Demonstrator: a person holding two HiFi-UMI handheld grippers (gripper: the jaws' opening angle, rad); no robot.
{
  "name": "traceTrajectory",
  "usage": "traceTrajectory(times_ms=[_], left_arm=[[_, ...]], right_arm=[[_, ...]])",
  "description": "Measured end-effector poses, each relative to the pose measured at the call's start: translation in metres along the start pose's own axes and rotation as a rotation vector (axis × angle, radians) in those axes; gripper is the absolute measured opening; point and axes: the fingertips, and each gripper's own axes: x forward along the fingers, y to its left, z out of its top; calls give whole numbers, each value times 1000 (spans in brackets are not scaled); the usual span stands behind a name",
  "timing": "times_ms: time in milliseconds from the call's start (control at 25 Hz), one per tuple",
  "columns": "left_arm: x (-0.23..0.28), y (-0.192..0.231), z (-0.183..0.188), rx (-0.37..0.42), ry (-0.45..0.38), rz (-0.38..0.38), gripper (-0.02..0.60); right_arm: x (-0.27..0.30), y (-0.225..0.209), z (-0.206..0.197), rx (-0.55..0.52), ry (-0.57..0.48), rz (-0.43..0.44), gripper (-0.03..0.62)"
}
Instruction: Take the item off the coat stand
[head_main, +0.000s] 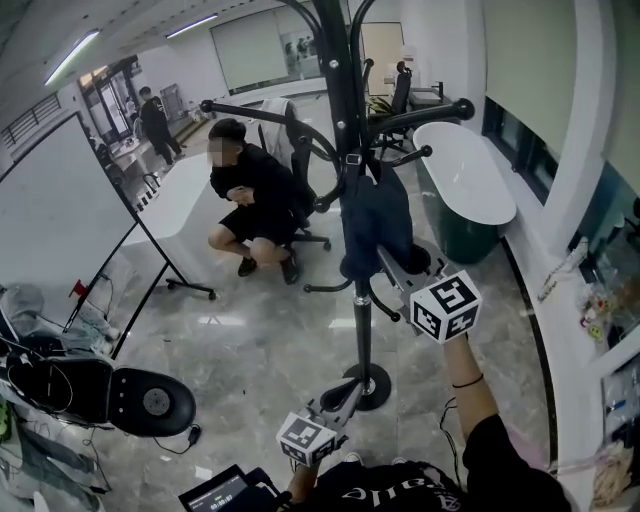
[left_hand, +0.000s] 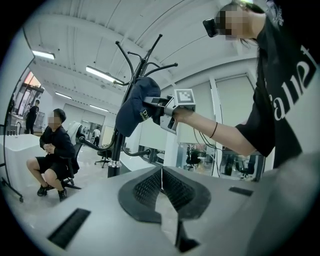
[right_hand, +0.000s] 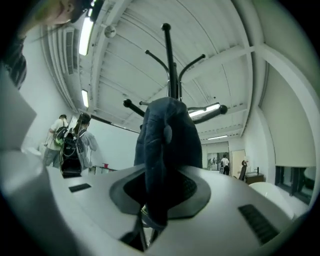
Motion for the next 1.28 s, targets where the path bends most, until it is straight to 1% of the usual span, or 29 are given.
traceTrajectory(times_ms=[40, 120, 320, 440, 600, 800, 960, 1280], left_arm=[[0, 2, 0, -1, -1, -4, 3], [0, 4, -2, -4, 0, -11, 3], [8, 0, -4, -10, 1, -26, 3], [12, -4, -4, -14, 4, -36, 3], [15, -11, -5, -16, 7, -47, 3], [14, -19, -4, -10, 9, -46, 3], [23, -32, -5, -11, 11, -40, 3], [45, -75, -11, -5, 20, -38, 3]], right_arm=[[-1, 3, 2, -42, 5, 1, 62], [-6, 6, 8, -101, 6, -9, 38], [-36, 3, 43, -117, -86, -20, 31], [-53, 4, 76, -144, -152, -21, 29], [-77, 0, 119, -161, -248, -51, 29], [-107, -6, 153, -230, -304, -84, 29], [-129, -11, 167, -248, -336, -81, 29], [-172, -21, 167, -245, -352, -42, 29]])
